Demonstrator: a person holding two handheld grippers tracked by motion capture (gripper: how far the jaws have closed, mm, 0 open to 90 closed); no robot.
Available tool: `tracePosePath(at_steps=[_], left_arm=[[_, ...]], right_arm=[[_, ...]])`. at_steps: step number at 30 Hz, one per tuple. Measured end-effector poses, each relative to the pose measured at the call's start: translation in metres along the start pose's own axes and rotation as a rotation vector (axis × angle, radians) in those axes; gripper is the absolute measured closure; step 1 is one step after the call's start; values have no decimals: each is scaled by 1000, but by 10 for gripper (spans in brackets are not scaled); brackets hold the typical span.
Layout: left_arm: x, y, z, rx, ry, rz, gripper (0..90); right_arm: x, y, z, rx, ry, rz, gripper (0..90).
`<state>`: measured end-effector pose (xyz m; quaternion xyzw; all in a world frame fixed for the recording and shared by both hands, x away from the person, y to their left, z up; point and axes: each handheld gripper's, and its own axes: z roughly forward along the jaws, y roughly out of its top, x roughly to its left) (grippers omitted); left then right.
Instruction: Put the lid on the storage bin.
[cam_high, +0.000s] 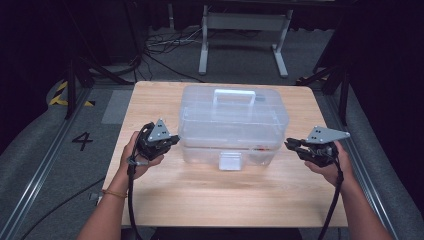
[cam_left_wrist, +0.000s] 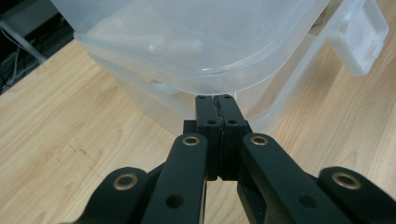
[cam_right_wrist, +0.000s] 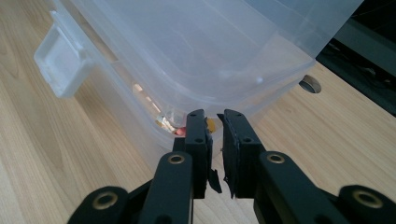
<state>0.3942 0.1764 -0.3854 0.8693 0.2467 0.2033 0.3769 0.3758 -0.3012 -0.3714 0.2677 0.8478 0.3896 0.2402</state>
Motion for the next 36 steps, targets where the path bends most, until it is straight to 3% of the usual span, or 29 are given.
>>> tracePosePath(at_steps=[21,28,36], left_arm=[[-3,-11,7,42,1,-9,900],[-4,-10,8,64,14,19,900],[-5,-15,8,45,18,4,900]], right_arm=[[8,-6,10,37,24,-4,812],[10,-7,14,43,33,-7,813],[10,-10,16,52,39,-4,814]])
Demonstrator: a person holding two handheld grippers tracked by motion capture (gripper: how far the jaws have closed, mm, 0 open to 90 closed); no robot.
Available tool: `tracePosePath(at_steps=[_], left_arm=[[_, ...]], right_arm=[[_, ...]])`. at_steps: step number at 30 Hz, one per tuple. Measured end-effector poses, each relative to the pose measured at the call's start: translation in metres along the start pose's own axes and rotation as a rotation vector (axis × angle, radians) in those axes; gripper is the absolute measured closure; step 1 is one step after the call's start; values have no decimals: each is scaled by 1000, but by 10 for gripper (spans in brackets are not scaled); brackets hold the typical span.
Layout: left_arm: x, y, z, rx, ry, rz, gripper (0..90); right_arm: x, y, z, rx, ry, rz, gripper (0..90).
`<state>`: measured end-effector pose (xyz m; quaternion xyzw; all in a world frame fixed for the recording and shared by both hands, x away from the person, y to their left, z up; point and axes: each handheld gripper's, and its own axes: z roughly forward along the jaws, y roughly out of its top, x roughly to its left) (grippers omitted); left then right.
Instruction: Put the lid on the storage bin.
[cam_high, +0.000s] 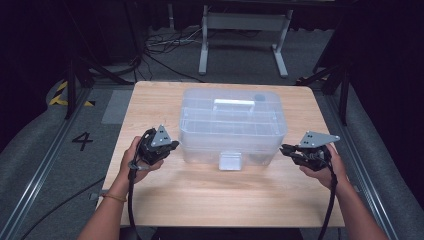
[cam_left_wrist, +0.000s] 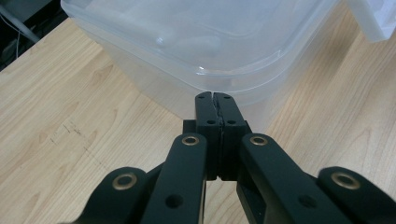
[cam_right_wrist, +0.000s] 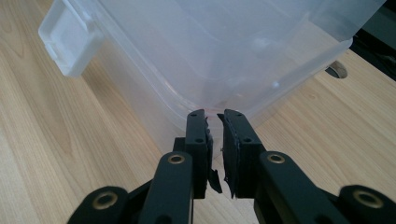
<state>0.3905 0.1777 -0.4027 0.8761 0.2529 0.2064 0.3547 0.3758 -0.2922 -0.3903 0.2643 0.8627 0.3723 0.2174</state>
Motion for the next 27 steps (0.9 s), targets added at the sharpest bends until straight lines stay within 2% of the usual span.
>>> tracePosePath(at_steps=[2,4,6,10,20,27], left_arm=[[0,-2,0,-8,1,-8,900],[0,-2,0,-10,-1,-8,900],[1,-2,1,-10,2,-11,900],[2,-3,1,-16,1,-16,900],[2,-3,-1,-20,0,-11,893],[3,-4,-8,0,13,-1,869]], right_arm=[[0,0,0,-5,3,2,816],[-1,0,-1,5,-27,-13,832],[-1,-1,0,-6,-12,4,841],[-2,-2,0,-11,-15,9,841],[-2,-1,0,-15,-18,7,836],[-1,-1,-1,15,-23,-13,825]])
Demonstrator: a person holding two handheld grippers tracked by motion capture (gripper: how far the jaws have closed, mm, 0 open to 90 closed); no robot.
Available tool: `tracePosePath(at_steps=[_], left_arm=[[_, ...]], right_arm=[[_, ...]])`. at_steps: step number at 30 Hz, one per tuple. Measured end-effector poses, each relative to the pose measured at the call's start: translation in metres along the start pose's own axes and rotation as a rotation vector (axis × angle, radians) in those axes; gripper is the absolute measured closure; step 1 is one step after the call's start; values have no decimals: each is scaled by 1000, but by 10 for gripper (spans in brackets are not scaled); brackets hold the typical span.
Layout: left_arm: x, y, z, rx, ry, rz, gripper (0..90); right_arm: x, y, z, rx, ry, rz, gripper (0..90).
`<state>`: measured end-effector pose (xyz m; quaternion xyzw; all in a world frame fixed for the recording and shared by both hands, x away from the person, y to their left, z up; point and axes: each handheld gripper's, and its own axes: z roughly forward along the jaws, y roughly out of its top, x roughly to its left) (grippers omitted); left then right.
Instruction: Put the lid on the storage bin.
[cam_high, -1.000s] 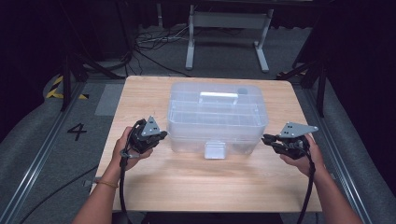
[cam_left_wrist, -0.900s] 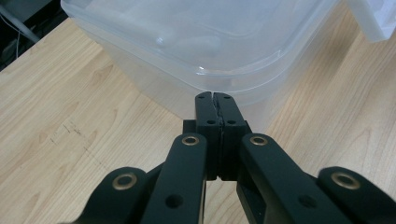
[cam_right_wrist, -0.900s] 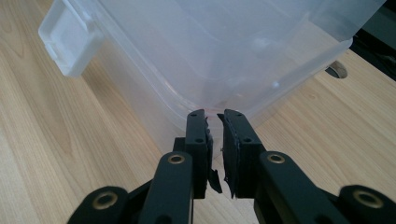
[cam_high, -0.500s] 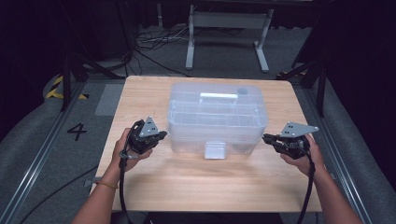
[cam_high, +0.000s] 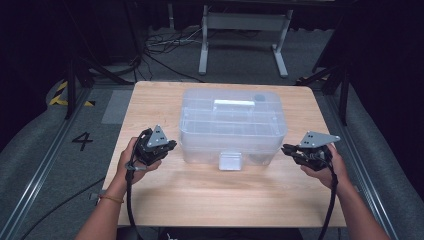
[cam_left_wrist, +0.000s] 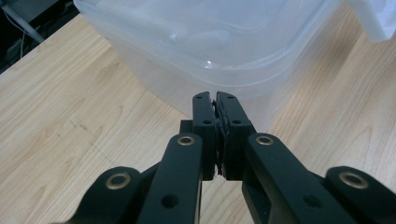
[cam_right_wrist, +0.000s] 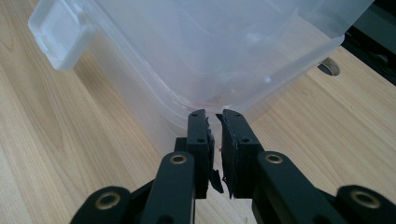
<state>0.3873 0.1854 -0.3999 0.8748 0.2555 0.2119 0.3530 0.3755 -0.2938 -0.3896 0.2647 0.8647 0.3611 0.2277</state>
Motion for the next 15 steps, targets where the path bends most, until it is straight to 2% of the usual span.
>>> tracePosePath(at_steps=[4,7,10,15], left_arm=[[0,-3,-6,-1,2,0,848],[-1,-7,-7,9,3,-6,798],[-3,-13,-8,33,12,11,760],[-5,-21,-9,57,22,16,672]], right_arm=[[0,2,-2,6,-7,-9,818],[1,0,-2,29,-8,-28,811],[2,-3,-5,53,-10,-44,797],[0,-10,-10,66,-29,-36,757]])
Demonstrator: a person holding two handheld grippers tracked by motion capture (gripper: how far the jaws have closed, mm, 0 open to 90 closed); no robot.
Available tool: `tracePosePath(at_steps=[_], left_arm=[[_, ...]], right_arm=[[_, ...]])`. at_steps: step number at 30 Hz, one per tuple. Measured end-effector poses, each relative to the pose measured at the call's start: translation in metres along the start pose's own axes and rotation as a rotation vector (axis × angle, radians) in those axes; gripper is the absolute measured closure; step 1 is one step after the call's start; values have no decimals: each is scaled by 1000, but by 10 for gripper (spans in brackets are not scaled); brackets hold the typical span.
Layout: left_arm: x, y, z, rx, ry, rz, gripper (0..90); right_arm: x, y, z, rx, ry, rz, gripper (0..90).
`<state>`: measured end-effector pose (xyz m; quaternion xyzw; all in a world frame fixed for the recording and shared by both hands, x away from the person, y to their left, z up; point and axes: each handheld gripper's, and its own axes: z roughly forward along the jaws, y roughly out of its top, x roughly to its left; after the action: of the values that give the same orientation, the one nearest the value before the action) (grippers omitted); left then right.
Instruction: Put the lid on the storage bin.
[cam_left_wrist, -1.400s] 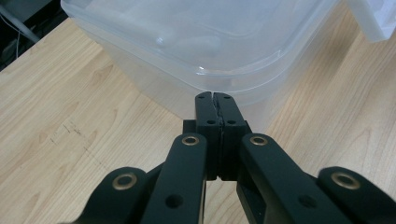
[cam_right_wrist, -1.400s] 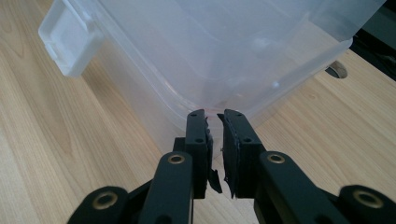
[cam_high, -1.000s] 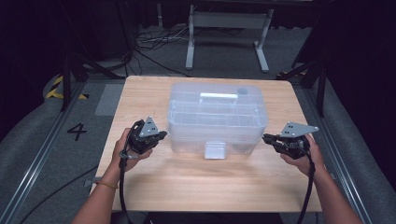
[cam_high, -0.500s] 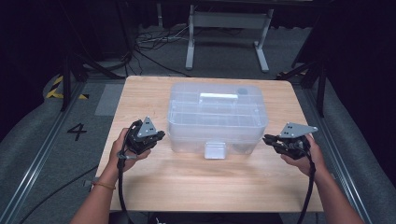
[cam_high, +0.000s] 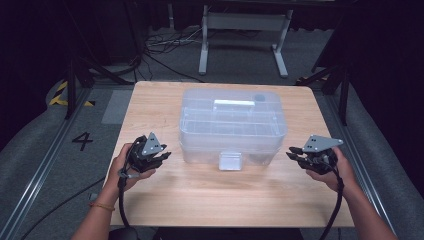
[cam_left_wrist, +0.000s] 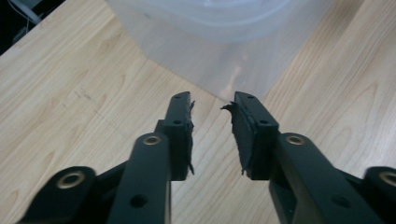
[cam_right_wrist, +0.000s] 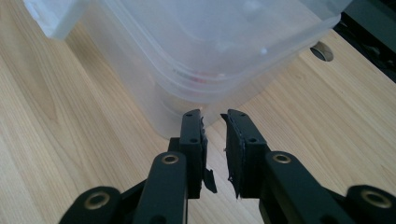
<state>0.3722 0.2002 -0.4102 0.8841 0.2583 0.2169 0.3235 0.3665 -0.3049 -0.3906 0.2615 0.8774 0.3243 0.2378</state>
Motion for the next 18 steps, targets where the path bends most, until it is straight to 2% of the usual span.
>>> tracePosePath(at_steps=[5,6,10,14,17,18], left_arm=[[-2,-10,3,26,5,2,613],[-3,-12,4,27,-5,-1,608],[-6,-19,7,55,7,9,556],[-7,-26,10,89,37,-3,450],[-8,-34,12,101,37,-18,391],[-8,-34,12,101,37,-18,376]], right_arm=[[-1,-7,-4,16,-10,-3,728],[-1,-10,-5,16,-9,0,714],[-3,-17,-9,21,-16,13,653],[-4,-25,-11,34,-16,21,578],[-5,-33,-12,40,-29,27,505],[-5,-33,-12,40,-29,27,505]])
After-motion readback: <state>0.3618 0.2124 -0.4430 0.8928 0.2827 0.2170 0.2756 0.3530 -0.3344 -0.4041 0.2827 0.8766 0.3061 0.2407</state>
